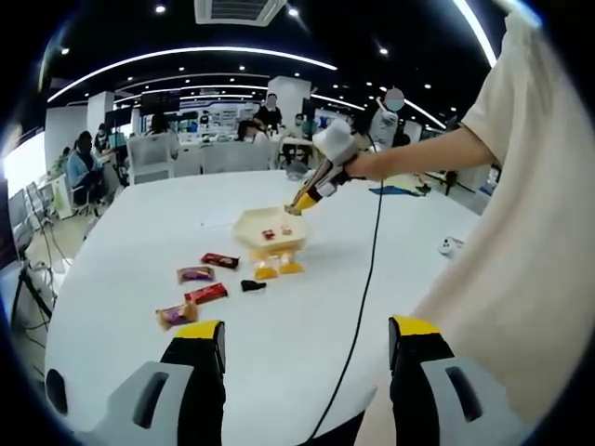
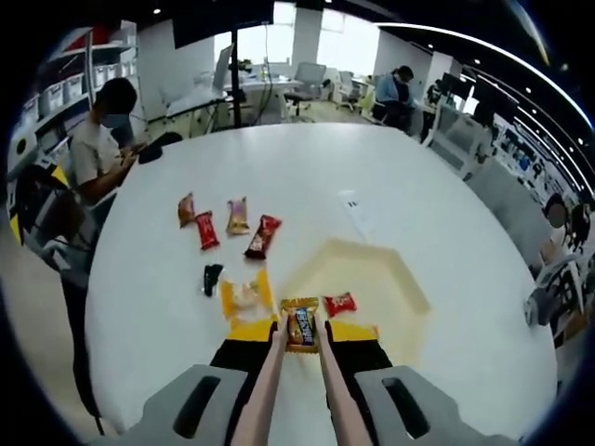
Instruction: Place the target food into the container with the food tongs after gripping and lifting it, then release it inside without dropping or visibly crushing the food.
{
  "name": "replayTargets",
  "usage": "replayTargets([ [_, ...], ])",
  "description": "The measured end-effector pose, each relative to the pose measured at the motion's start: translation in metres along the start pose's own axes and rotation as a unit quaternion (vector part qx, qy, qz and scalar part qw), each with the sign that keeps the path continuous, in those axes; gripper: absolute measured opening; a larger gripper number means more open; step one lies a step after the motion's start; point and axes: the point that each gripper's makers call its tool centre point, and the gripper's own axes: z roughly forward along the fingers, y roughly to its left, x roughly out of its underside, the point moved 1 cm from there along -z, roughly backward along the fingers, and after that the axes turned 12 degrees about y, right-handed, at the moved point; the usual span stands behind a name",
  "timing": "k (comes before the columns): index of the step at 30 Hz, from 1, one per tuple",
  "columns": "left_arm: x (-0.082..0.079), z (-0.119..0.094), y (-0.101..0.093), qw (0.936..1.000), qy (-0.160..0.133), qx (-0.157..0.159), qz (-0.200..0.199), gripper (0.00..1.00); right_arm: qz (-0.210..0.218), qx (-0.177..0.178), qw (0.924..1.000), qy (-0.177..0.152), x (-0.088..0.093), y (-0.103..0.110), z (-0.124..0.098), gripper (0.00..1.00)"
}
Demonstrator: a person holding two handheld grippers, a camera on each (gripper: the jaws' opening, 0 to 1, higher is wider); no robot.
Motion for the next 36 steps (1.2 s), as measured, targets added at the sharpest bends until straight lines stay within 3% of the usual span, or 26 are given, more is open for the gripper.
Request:
replayTargets([
  [19,0.003,-0.003,0.002,1.0000,-0.001,-0.006,-0.006,0.71,-0.009,0.019,0.9994,-0.027,-0.033,-0.024,-0.012,0.20],
  [36,0.005,-0.005,0.003,0.9999,-0.001,-0.008,-0.008,0.71,-0.005,0.036,0.9985,-0.040,-0.048,-0.044,-0.021,0.20],
])
